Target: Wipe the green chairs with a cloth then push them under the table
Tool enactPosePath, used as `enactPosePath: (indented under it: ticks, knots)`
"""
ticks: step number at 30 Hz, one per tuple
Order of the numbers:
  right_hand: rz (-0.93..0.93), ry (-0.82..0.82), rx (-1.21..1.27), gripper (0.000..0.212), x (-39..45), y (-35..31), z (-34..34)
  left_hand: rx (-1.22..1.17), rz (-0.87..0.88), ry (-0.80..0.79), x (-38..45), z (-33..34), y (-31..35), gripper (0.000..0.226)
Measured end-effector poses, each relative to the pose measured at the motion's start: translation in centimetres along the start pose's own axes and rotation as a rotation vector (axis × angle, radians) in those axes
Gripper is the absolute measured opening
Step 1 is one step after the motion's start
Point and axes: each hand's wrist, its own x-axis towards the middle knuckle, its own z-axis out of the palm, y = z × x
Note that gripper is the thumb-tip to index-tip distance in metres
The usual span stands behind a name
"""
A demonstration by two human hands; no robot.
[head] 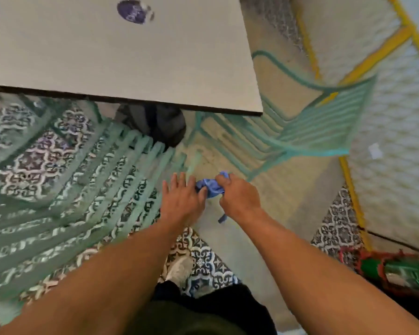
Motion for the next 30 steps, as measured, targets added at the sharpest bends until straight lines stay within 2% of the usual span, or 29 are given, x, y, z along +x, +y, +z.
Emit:
enactPosePath:
  ticks: [4, 8, 11, 14, 18, 22, 27, 30]
  knots:
    - [-0.322, -0.013, -0.11, 0.057, 7.6, -6.3, -2.1, -0.117, -0.333, 0.105, 1.5, -1.8, -5.9, 0.067]
    - [-0.612, 0.031, -0.185, 0.051, 14.1, -12.8, -2.1, -0.256, -0.639, 0.133, 1.2, -0.3, -12.7, 0.073]
    - [-0.822, -0.004, -0.246, 0.055, 19.0, -16.7, -0.1, -0.341, -0.844, 0.111, 1.2, 2.3, -16.7, 0.078]
    - [-0.933, -0.02, -0.257, 0.058, 24.0, -20.2, 3.5, -0.34, -0.967, 0.101, 2.0, 5.2, -20.1, 0.081]
    - [-0.94, 0.015, -0.141, 0.067, 30.1, -23.6, 9.6, -0.327, -1.045, 0.072, 4.4, 9.8, -24.9, 0.084]
    - [-0.915, 0.085, 0.151, 0.047, 35.4, -26.8, 14.0, -0.244, -1.074, 0.113, 7.5, 13.8, -29.4, 0.083]
    - [-0.945, 0.317, 0.117, 0.05, 40.6, -29.9, 18.0, -0.052, -1.019, 0.05, 9.2, 18.6, -32.6, 0.078]
    - [-0.891, 0.294, 0.059, 0.05, 43.6, -30.5, 20.9, 0.032, -0.966, 0.166, 9.6, 20.1, -33.5, 0.078]
